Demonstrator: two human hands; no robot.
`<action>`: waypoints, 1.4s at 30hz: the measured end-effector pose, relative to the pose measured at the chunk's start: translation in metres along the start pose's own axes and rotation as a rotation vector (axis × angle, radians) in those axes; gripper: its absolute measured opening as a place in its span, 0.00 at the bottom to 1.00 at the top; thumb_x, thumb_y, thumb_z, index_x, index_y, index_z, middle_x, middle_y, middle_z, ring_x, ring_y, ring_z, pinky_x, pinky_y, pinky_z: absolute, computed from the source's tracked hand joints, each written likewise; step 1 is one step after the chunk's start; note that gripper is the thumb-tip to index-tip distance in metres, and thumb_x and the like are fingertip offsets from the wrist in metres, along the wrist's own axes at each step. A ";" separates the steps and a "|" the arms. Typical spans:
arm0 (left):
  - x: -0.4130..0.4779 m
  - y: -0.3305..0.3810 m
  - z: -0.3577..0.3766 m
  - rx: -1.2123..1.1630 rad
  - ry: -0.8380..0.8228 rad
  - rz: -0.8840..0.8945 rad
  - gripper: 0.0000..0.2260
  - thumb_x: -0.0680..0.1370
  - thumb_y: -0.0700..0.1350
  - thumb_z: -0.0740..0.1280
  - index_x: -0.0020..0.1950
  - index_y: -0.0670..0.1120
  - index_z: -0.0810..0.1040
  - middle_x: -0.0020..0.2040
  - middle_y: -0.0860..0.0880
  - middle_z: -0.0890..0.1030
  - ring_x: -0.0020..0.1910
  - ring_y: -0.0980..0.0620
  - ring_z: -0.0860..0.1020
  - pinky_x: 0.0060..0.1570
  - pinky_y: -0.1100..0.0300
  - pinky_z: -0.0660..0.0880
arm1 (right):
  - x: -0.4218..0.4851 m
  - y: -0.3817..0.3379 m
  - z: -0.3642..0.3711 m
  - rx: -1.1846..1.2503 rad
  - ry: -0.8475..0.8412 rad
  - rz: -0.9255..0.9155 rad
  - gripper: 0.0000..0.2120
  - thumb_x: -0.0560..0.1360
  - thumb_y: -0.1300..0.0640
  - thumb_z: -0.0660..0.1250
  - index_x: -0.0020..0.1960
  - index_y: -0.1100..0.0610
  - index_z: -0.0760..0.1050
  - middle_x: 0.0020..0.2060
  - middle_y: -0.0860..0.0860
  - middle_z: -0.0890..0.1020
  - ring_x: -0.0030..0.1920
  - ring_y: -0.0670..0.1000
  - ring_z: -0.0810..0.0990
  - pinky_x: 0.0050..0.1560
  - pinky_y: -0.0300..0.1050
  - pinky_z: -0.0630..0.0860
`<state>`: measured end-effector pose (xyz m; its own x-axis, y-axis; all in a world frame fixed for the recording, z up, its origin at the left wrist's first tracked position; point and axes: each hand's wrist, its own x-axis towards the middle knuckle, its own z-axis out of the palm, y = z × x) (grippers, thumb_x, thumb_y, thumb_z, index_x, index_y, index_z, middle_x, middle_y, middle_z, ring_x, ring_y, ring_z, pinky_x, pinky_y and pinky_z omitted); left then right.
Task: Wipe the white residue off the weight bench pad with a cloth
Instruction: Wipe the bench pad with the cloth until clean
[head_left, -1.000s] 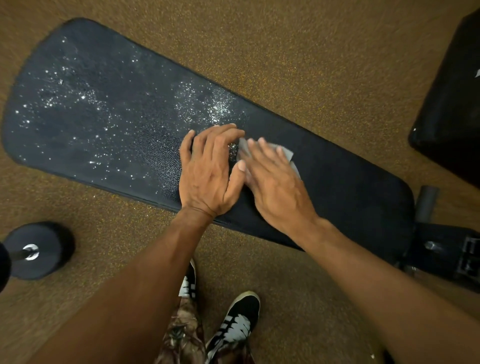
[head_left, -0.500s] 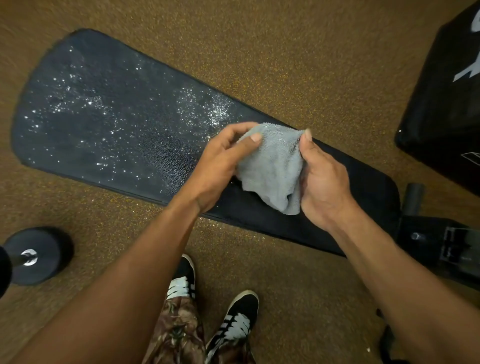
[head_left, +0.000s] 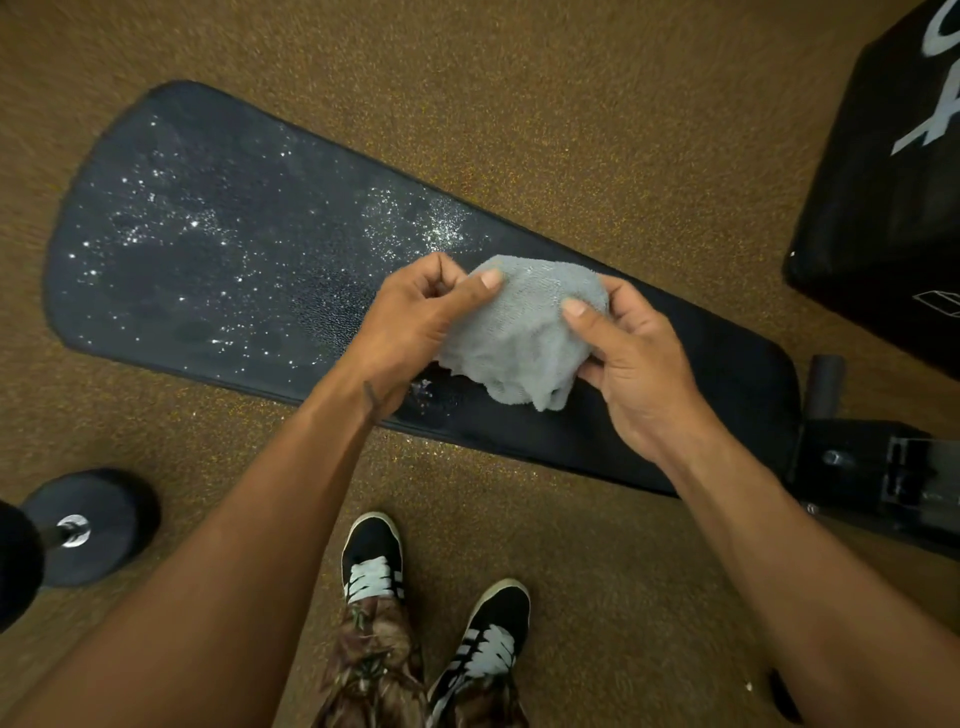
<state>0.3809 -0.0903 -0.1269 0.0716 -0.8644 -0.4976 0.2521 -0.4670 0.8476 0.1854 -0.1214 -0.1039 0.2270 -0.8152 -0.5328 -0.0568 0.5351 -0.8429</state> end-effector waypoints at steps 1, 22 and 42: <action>0.001 0.001 0.000 -0.029 -0.018 0.005 0.13 0.76 0.51 0.72 0.38 0.49 0.71 0.38 0.49 0.76 0.41 0.49 0.74 0.39 0.56 0.73 | 0.000 -0.002 -0.001 0.007 0.002 -0.002 0.12 0.80 0.62 0.66 0.62 0.56 0.76 0.58 0.54 0.84 0.60 0.55 0.82 0.60 0.56 0.79; -0.002 0.000 0.005 0.351 0.123 0.218 0.24 0.76 0.44 0.76 0.64 0.53 0.64 0.46 0.53 0.78 0.39 0.61 0.82 0.39 0.57 0.82 | 0.008 -0.004 0.024 0.082 0.096 0.131 0.11 0.84 0.50 0.60 0.58 0.56 0.74 0.51 0.56 0.85 0.51 0.55 0.86 0.46 0.50 0.83; 0.009 -0.030 0.014 1.574 0.238 0.227 0.24 0.83 0.62 0.55 0.78 0.58 0.61 0.81 0.47 0.59 0.78 0.38 0.59 0.69 0.37 0.65 | 0.034 0.040 0.003 -1.523 0.228 -0.295 0.29 0.81 0.41 0.57 0.80 0.44 0.55 0.81 0.53 0.55 0.79 0.61 0.54 0.76 0.65 0.57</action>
<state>0.3602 -0.0866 -0.1542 0.1460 -0.9623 -0.2297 -0.9680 -0.1869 0.1675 0.1933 -0.1265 -0.1557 0.2689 -0.9371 -0.2228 -0.9614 -0.2472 -0.1205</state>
